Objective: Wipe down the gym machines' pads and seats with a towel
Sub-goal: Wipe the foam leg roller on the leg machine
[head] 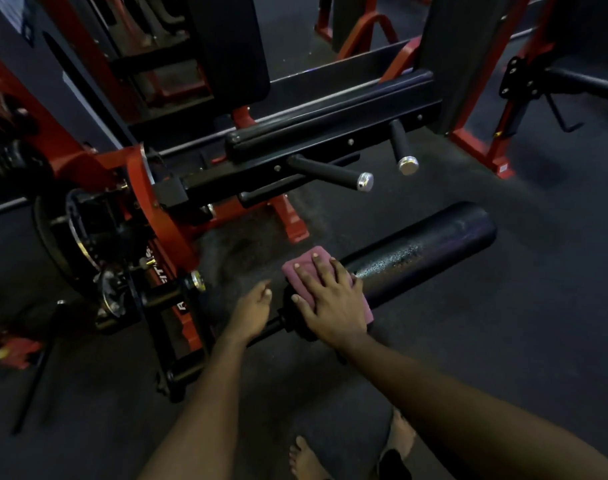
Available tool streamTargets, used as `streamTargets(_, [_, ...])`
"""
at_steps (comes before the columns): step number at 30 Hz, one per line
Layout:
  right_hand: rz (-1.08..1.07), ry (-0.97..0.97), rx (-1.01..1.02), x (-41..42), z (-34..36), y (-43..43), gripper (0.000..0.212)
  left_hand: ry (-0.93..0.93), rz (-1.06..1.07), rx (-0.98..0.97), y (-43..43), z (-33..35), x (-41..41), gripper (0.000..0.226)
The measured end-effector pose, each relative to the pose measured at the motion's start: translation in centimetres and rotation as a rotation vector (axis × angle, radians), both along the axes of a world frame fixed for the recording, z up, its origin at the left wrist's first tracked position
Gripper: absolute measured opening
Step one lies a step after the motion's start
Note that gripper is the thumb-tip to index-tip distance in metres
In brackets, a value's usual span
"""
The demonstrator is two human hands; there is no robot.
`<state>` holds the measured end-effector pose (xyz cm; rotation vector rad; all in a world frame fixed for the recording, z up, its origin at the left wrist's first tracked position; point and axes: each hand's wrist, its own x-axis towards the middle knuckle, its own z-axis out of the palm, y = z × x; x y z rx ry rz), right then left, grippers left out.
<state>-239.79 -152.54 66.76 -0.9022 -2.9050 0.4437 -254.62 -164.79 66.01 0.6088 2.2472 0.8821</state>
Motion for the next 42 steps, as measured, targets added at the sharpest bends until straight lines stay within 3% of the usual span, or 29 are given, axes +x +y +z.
streamTargets(3, [-0.077,0.118,0.050,-0.2,-1.1,-2.8,0.059,-0.165,-0.064,0.040,-0.2,-1.1,1.6,0.038])
streamTargets(9, [0.068,0.088,0.177,1.3,-2.3,0.0,0.054,-0.104,-0.133,-0.022,-0.8,-4.8,1.3,0.060])
streamTargets(13, [-0.128,-0.019,0.191,1.5,-0.4,4.7,0.048,-0.087,-0.220,-0.070,-0.8,-3.0,1.7,0.050])
streamTargets(16, [-0.220,0.040,0.168,0.3,0.0,2.0,0.047,-0.043,-0.265,-0.173,-0.5,-3.1,1.8,0.051])
streamTargets(21, [-0.107,0.071,0.116,0.7,-1.9,-5.6,0.060,0.007,-0.294,-0.187,-0.6,-3.9,1.5,0.051])
streamTargets(27, [-0.105,0.010,0.035,-2.9,0.2,-2.5,0.052,0.060,-0.315,-0.230,-0.5,-3.8,1.7,0.049])
streamTargets(30, [-0.156,0.077,0.019,-1.7,-0.7,-4.3,0.059,0.032,-0.315,-0.226,-0.7,-3.3,1.7,0.051])
streamTargets(34, [0.017,0.049,0.078,2.0,-1.6,-2.0,0.064,0.032,-0.321,-0.217,-0.9,-2.7,2.0,0.053])
streamTargets(39, [-0.330,0.043,0.016,-1.9,0.3,0.6,0.056,0.026,-0.326,-0.179,-1.1,-2.8,1.9,0.057])
streamTargets(42, [-0.101,0.073,0.052,-0.3,-1.0,-3.3,0.061,0.020,-0.313,-0.201,-1.1,-3.1,1.8,0.058])
